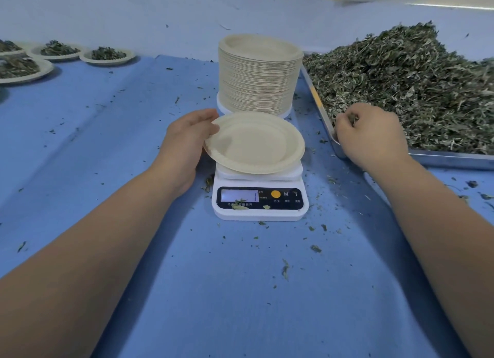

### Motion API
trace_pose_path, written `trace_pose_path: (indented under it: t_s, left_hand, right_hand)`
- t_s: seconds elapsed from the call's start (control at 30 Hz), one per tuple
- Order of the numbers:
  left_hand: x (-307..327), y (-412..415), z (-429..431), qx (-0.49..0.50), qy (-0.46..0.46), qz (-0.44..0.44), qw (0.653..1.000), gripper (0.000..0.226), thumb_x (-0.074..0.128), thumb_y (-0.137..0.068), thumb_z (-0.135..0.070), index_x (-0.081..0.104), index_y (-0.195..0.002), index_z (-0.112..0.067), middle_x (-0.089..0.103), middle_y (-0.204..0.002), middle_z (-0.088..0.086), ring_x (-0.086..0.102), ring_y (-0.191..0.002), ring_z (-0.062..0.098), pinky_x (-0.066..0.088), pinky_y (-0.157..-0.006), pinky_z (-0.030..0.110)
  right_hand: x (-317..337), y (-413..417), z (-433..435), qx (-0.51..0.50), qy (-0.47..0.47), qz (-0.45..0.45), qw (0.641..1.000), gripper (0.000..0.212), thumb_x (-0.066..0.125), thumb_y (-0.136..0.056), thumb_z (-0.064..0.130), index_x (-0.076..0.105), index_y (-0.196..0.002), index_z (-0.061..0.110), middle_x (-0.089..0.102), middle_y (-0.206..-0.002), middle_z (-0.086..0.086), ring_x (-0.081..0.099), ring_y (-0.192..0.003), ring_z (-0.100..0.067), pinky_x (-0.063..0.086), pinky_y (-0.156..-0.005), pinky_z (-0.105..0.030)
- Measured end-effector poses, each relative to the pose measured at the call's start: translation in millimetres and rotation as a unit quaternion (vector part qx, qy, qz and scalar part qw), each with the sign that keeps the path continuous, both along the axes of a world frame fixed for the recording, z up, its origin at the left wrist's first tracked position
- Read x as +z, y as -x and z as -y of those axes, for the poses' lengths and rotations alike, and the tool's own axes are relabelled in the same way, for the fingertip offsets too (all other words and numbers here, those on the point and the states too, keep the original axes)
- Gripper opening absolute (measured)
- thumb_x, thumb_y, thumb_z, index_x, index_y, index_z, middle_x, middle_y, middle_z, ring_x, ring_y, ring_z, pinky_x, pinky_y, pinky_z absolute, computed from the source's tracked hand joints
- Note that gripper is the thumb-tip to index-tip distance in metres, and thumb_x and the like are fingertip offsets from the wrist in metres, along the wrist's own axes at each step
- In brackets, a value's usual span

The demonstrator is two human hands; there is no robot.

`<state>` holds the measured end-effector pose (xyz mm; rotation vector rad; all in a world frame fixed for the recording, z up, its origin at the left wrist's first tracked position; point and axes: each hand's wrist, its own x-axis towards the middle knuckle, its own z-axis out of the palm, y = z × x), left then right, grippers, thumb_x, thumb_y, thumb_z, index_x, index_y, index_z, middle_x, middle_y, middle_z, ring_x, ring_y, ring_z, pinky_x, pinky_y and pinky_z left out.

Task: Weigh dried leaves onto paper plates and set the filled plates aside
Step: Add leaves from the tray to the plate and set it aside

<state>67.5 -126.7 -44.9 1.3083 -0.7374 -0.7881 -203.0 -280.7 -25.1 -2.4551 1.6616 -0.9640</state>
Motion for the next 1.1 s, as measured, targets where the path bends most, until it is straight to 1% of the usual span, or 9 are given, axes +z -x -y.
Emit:
trace_pose_path:
  t_s: [0.23, 0.43, 0.53, 0.6, 0.67, 0.73, 0.8, 0.9, 1.1]
  left_hand:
    - [-2.0, 3.4, -1.5, -0.012, 0.017, 0.026, 0.999, 0.042, 0.06, -0.086, 0.007, 0.071, -0.116, -0.019, 0.077, -0.114, -0.004, 0.072, -0.109, 0.02, 0.055, -0.103, 0.039]
    - [-2.8, 0.5, 0.4, -0.008, 0.014, -0.01, 1.0, 0.031, 0.063, -0.086, -0.011, 0.072, -0.112, -0.024, 0.076, -0.115, -0.012, 0.071, -0.11, 0.01, 0.054, -0.096, 0.031]
    - [-2.2, 0.0, 2.6, -0.014, -0.002, 0.001, 1.0, 0.02, 0.06, -0.083, -0.02, 0.077, -0.089, -0.028, 0.073, -0.105, -0.007, 0.067, -0.094, 0.017, 0.048, -0.081, 0.032]
    - [-1.1, 0.5, 2.5, -0.001, -0.014, -0.001, 1.0, 0.025, 0.06, -0.073, -0.027, 0.078, -0.091, -0.028, 0.075, -0.102, -0.005, 0.067, -0.09, 0.019, 0.05, -0.078, 0.033]
    - [-1.1, 0.0, 2.7, 0.012, -0.02, -0.013, 1.0, 0.038, 0.06, -0.068, -0.03, 0.077, -0.102, -0.027, 0.076, -0.108, -0.003, 0.068, -0.098, 0.019, 0.052, -0.087, 0.035]
    - [-0.3, 2.5, 0.6, 0.023, -0.019, 0.001, 1.0, 0.04, 0.058, -0.072, -0.031, 0.074, -0.109, -0.028, 0.069, -0.127, 0.014, 0.064, -0.12, 0.032, 0.048, -0.105, 0.044]
    - [2.2, 6.1, -1.8, 0.035, -0.022, 0.013, 0.999, 0.039, 0.056, -0.077, -0.029, 0.071, -0.112, -0.032, 0.041, -0.145, 0.032, 0.039, -0.138, 0.049, 0.032, -0.118, 0.057]
    - [4.4, 8.5, -1.9, 0.027, -0.026, 0.013, 0.999, 0.039, 0.053, -0.078, -0.027, 0.07, -0.112, -0.033, 0.026, -0.148, 0.033, 0.025, -0.14, 0.054, 0.022, -0.12, 0.062]
    - [2.8, 7.9, -2.5, 0.019, -0.027, 0.005, 0.999, 0.039, 0.054, -0.076, -0.033, 0.073, -0.11, -0.035, 0.033, -0.149, 0.029, 0.032, -0.142, 0.047, 0.028, -0.121, 0.059]
  right_hand:
    - [0.2, 5.7, -0.5, -0.017, 0.03, 0.035, 0.999, 0.025, 0.045, -0.1, 0.04, 0.057, -0.088, 0.022, 0.053, -0.056, 0.001, 0.051, -0.051, -0.02, 0.032, -0.051, -0.025]
    - [0.7, 5.2, -3.3, -0.021, 0.024, 0.043, 0.999, 0.029, 0.045, -0.101, 0.039, 0.058, -0.086, 0.018, 0.053, -0.058, -0.002, 0.051, -0.053, -0.022, 0.031, -0.05, -0.026]
    - [10.1, 3.4, -2.4, -0.018, 0.02, 0.065, 0.997, 0.032, 0.044, -0.1, 0.04, 0.061, -0.087, 0.017, 0.058, -0.062, -0.003, 0.055, -0.057, -0.025, 0.041, -0.055, -0.032]
    - [18.1, 0.9, 1.1, -0.019, 0.022, 0.08, 0.996, 0.032, 0.043, -0.099, 0.04, 0.061, -0.086, 0.017, 0.06, -0.065, -0.003, 0.057, -0.06, -0.026, 0.044, -0.058, -0.033]
    - [22.3, -3.5, 1.2, -0.012, 0.014, 0.067, 0.998, 0.03, 0.042, -0.099, 0.037, 0.059, -0.085, 0.016, 0.059, -0.065, -0.004, 0.056, -0.059, -0.027, 0.045, -0.057, -0.035]
    - [22.5, -8.0, -1.5, -0.003, 0.002, 0.054, 0.999, 0.03, 0.043, -0.1, 0.035, 0.058, -0.084, 0.014, 0.058, -0.064, -0.006, 0.053, -0.056, -0.027, 0.047, -0.058, -0.037]
    - [26.8, -11.3, -4.5, -0.003, 0.016, 0.083, 0.996, 0.032, 0.043, -0.1, 0.034, 0.058, -0.083, 0.011, 0.056, -0.063, -0.006, 0.049, -0.055, -0.026, 0.046, -0.057, -0.037]
    - [45.4, -27.7, -14.6, 0.02, 0.05, 0.12, 0.991, 0.031, 0.044, -0.1, 0.036, 0.06, -0.085, 0.013, 0.054, -0.064, 0.001, 0.047, -0.055, -0.018, 0.039, -0.057, -0.034]
    - [63.4, -91.5, -75.6, 0.198, 0.111, 0.082, 0.97, 0.03, 0.044, -0.098, 0.04, 0.064, -0.091, 0.019, 0.066, -0.075, 0.004, 0.061, -0.068, -0.022, 0.051, -0.063, -0.04]
